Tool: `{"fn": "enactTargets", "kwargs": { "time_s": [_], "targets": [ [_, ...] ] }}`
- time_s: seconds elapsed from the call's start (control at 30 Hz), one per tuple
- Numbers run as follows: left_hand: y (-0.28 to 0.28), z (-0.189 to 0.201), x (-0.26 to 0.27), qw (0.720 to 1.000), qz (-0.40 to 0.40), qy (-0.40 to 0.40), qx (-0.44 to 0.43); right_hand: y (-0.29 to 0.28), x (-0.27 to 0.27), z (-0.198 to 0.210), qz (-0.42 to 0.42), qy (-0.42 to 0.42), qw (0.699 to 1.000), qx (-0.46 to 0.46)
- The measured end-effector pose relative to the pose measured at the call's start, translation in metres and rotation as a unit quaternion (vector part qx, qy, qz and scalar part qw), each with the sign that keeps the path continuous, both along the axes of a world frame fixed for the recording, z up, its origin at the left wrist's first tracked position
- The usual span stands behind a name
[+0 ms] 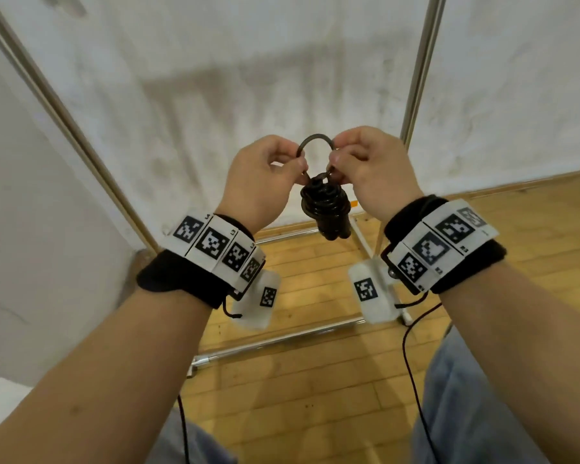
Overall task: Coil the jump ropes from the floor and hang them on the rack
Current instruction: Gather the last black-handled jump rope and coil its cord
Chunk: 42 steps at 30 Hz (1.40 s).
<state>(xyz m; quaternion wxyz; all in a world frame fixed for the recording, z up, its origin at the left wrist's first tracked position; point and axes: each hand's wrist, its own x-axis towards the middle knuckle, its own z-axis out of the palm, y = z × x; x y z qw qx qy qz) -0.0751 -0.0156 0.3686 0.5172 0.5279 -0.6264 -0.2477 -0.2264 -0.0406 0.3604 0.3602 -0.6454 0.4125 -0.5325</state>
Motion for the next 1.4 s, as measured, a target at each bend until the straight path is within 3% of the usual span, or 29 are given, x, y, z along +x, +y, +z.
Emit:
{"fn": "enactTargets", "kwargs": {
  "time_s": [0.27, 0.47, 0.87, 1.27, 1.4],
  "targets": [
    [-0.121, -0.004, -0.04, 0.996, -0.076, -0.016, -0.047, -0.101, -0.019, -0.002, -0.107, 0.007, 0.993, -0.042],
    [-0.15, 0.055, -0.096, 0.993, -0.112, -0.011, -0.047, -0.12, -0.059, 0.055, -0.194, 0.037, 0.98, -0.017],
    [-0.111, 0.175, -0.119, 0.995, -0.018, 0.036, 0.086, -0.101, -0.088, 0.186, -0.095, 0.198, 0.975, 0.029],
    [-0.097, 0.289, -0.09, 0.995, 0.093, 0.038, 0.01, -0.107, -0.061, 0.296, -0.038, 0.162, 0.986, -0.026],
    [-0.104, 0.314, -0.081, 0.991, 0.13, 0.03, 0.025, -0.116, -0.05, 0.322, -0.023, 0.133, 0.991, -0.01]
  ]
}}
